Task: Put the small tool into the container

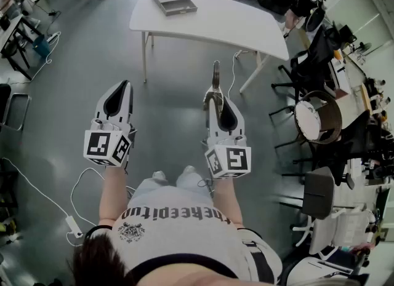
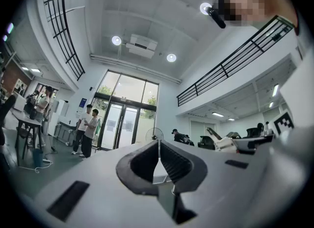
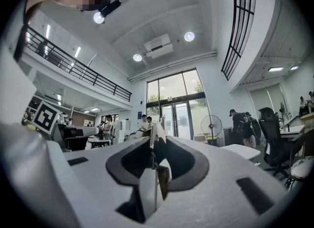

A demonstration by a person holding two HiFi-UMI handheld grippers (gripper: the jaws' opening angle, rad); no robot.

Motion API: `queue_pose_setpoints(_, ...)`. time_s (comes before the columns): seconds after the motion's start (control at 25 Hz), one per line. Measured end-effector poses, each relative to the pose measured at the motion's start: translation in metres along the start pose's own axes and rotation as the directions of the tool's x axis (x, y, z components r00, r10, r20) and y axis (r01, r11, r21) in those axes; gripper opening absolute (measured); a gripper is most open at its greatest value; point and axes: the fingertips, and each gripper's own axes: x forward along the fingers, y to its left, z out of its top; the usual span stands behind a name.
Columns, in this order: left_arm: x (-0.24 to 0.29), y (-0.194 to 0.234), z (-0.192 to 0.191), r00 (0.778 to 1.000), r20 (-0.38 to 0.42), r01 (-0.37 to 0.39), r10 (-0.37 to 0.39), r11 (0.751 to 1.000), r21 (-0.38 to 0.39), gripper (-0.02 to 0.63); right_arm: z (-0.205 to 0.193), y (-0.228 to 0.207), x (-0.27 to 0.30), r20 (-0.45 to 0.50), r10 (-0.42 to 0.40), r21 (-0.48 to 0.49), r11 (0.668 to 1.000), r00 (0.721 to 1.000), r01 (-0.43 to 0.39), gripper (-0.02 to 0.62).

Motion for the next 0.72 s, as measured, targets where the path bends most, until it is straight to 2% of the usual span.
queue_pose_setpoints(0.52, -0.014, 0.019, 0.0, 1.0, 0.001, -0.013, 0.013, 1.0, -0.007, 0.014, -0.004, 0.017, 0.004, -0.001, 0.005, 0.022, 1.0, 1.0, -0.005, 0.094)
queue_pose_setpoints(0.72, -0.023, 0.032, 0.005, 1.0, 0.009, -0.017, 0.017, 1.0, -0.008, 0.014, -0.001, 0.028, 0.002, 0.004, -0.018, 0.006, 1.0, 1.0, 0.018, 0.094)
